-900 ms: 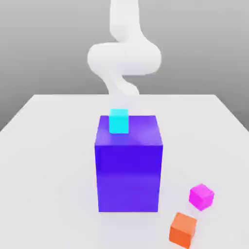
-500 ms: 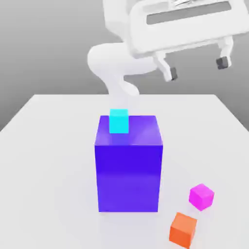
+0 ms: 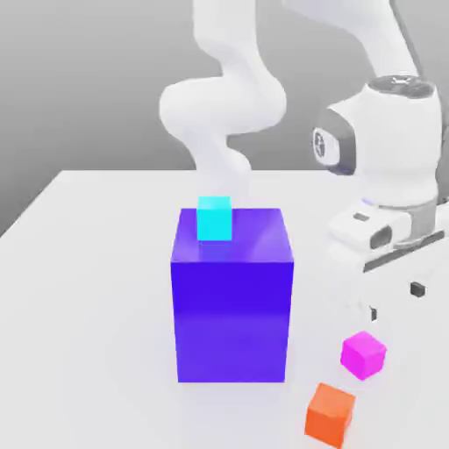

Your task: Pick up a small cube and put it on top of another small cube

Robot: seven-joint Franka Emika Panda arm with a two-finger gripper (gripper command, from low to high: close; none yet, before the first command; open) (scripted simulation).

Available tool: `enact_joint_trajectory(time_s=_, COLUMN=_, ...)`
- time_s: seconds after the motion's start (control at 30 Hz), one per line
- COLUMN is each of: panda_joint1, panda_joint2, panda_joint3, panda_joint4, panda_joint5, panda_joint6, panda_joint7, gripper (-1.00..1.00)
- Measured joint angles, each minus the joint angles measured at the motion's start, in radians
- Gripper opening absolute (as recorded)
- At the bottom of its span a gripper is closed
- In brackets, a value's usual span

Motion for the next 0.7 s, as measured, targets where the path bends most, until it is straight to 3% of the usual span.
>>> enact_joint_trajectory(time_s=0.13, panda_joint1=0.044, panda_joint2=0.099, panda_joint3=-0.042, panda_joint4=-0.016, panda_joint5=-0.124, panda_joint6=0.077, panda_joint7=0.086, gripper=0.0)
enact_joint_trajectory(time_s=0.33, panda_joint1=0.064, panda_joint2=0.263, panda_joint3=-0.067, panda_joint4=0.012, panda_joint5=-0.156, panda_joint6=0.208, panda_joint7=0.111, gripper=0.0)
enact_joint_trajectory(time_s=0.37, panda_joint1=0.064, panda_joint2=0.28, panda_joint3=-0.068, panda_joint4=0.015, panda_joint5=-0.157, panda_joint6=0.221, panda_joint7=0.112, gripper=-1.0)
enact_joint_trajectory(time_s=0.7, panda_joint1=0.059, panda_joint2=0.21, panda_joint3=-0.063, panda_joint4=0.003, panda_joint5=-0.159, panda_joint6=0.166, panda_joint7=0.112, gripper=-1.0)
